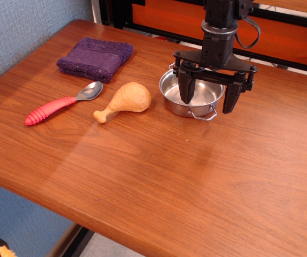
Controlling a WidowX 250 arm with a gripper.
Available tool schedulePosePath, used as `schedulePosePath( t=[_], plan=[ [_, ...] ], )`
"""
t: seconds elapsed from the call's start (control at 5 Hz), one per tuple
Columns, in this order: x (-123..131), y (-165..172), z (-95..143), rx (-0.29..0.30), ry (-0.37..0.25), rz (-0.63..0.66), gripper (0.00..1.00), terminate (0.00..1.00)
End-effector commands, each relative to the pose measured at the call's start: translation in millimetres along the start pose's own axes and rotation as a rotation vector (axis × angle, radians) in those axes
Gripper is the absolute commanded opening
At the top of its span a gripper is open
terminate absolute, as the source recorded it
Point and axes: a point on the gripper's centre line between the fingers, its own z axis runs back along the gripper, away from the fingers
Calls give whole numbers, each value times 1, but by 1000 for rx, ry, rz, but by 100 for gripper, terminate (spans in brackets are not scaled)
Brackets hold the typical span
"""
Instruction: Move the chicken drumstick to the far right of the table.
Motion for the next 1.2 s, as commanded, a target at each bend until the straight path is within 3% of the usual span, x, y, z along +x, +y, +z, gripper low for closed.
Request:
schedulePosePath(
  t=[0.0,0.2,0.4,0.6,0.8,1.0],
  plan=[
    [0,0,0,0,0,0,100,0],
    [-9,34,14,31,9,-10,100,0],
    [-18,61,25,-7,-23,6,100,0],
    [-18,93,31,22,-27,-27,100,0],
    [-15,122,22,109,-11,-90,100,0],
    [-13,134,10,147,-9,-163,100,0]
  ],
)
